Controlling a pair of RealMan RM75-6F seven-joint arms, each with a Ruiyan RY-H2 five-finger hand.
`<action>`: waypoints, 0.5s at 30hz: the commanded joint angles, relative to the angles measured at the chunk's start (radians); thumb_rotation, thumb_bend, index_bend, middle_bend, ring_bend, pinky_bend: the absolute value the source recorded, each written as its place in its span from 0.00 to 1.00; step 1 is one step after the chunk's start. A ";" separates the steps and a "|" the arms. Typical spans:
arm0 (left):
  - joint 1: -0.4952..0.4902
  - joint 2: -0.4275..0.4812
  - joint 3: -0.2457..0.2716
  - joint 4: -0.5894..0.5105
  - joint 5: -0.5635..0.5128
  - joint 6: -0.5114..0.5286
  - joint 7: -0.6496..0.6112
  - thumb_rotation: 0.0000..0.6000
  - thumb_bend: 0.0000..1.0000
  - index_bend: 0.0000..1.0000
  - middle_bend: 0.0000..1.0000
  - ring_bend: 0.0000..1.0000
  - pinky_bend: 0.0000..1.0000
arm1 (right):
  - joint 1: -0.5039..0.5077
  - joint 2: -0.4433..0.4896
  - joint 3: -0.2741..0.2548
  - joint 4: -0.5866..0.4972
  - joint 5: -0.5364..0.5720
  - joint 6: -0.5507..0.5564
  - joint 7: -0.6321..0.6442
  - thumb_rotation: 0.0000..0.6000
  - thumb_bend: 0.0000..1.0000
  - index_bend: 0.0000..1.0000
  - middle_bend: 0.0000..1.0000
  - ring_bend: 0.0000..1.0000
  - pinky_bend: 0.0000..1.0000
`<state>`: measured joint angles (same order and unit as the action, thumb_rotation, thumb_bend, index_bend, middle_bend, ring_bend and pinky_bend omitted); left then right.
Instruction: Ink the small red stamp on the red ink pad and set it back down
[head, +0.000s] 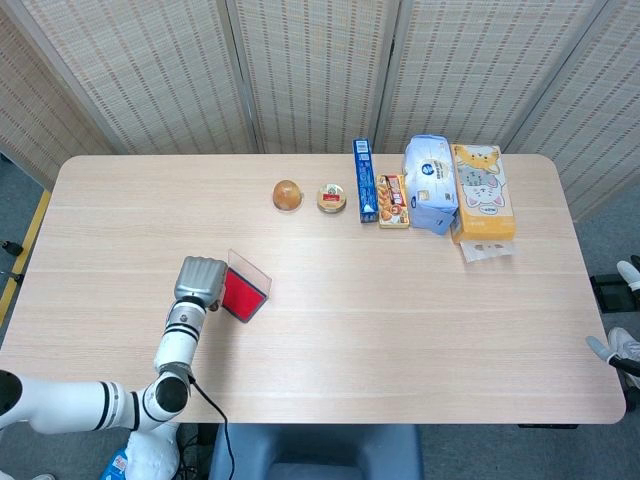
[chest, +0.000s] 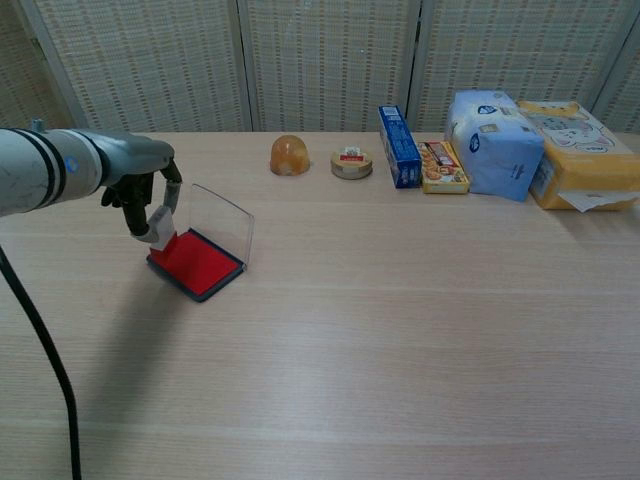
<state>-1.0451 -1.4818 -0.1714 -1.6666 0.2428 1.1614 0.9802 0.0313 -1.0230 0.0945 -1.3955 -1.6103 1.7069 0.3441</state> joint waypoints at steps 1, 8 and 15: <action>0.036 0.047 0.016 -0.057 0.042 0.035 -0.033 1.00 0.50 0.76 1.00 0.76 0.65 | 0.002 -0.001 -0.001 -0.005 -0.002 -0.003 -0.009 1.00 0.15 0.00 0.00 0.00 0.00; 0.156 0.162 0.073 -0.166 0.169 0.104 -0.161 1.00 0.50 0.76 1.00 0.75 0.65 | 0.014 -0.006 -0.008 -0.020 -0.013 -0.027 -0.056 1.00 0.15 0.00 0.00 0.00 0.00; 0.250 0.222 0.100 -0.161 0.294 0.066 -0.313 1.00 0.50 0.76 1.00 0.74 0.65 | 0.028 -0.013 -0.012 -0.049 -0.012 -0.057 -0.114 1.00 0.15 0.00 0.00 0.00 0.00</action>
<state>-0.8218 -1.2750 -0.0832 -1.8337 0.5040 1.2454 0.7016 0.0565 -1.0342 0.0837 -1.4397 -1.6235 1.6546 0.2360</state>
